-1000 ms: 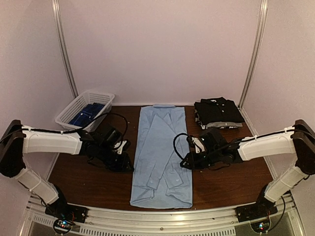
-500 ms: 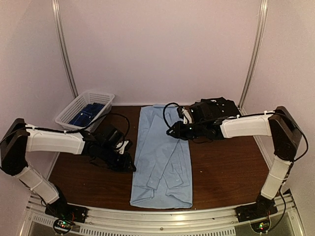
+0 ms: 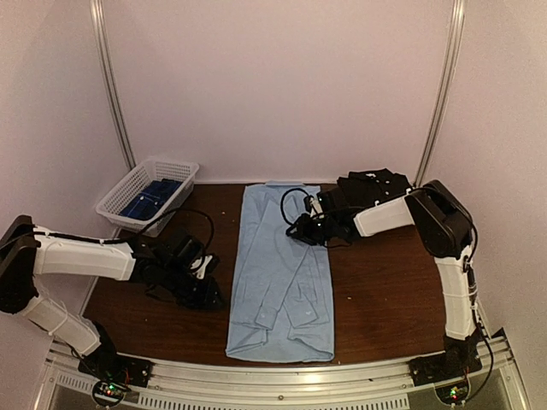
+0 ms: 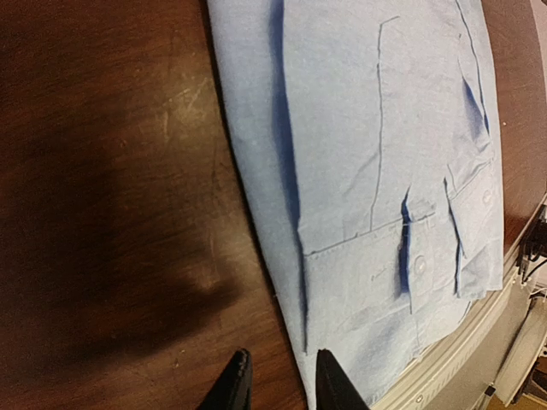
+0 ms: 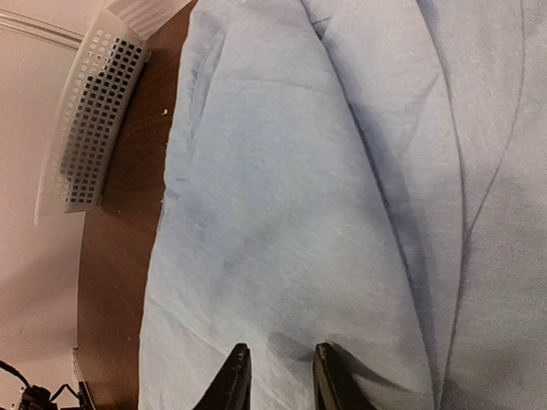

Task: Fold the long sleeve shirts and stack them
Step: Smooth out the rectangle-folded shirt at the center of the board.

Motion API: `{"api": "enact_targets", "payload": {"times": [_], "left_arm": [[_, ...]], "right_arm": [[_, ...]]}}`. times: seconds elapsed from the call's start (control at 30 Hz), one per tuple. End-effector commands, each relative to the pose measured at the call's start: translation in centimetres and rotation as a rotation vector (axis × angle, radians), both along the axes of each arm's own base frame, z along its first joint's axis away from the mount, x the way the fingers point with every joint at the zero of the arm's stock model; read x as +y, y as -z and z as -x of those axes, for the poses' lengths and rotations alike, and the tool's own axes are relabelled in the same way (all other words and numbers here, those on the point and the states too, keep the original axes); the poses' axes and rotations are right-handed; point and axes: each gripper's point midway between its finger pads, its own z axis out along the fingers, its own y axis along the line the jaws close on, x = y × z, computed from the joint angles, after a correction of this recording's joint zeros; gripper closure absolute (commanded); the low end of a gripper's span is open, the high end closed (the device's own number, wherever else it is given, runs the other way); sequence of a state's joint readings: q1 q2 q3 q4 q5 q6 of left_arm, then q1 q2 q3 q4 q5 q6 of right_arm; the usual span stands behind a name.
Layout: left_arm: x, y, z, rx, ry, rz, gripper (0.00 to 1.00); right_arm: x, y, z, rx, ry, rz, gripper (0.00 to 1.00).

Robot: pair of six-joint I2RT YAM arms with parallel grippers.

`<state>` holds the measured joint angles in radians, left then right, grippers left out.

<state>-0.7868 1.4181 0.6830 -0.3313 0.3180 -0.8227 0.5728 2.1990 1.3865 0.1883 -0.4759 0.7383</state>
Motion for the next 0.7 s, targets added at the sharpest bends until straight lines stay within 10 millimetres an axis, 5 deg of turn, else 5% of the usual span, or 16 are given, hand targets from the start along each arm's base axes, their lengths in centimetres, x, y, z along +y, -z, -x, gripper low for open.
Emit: {"api": "enact_targets", "payload": {"times": [0.0,0.2,0.37,0.57,0.67], "left_arm": [[-0.2,-0.7,-0.3,-0.024,-0.018,0.043,0.72],[-0.1,-0.3,-0.2,-0.015,-0.022,0.040,0.72],[-0.3,-0.2,0.0,-0.008,-0.009,0.045,0.71],[-0.6,-0.3,0.2,0.002,0.014,0.059,0.67],[-0.8,-0.3,0.5,0.013,0.025,0.071,0.67]], "right_arm": [[-1.2,0.1,-1.7,0.014,0.061,-0.024,0.73],[-2.0,-0.4,-1.5,0.013,0.074,0.011,0.73],[-3.0,-3.1,-0.5,-0.026,0.062,0.053,0.70],[-4.8,-6.4,3.5,-0.061,0.027,0.070,0.64],[-5.8,-6.3,6.4,-0.048,0.010,0.082,0.63]]}}
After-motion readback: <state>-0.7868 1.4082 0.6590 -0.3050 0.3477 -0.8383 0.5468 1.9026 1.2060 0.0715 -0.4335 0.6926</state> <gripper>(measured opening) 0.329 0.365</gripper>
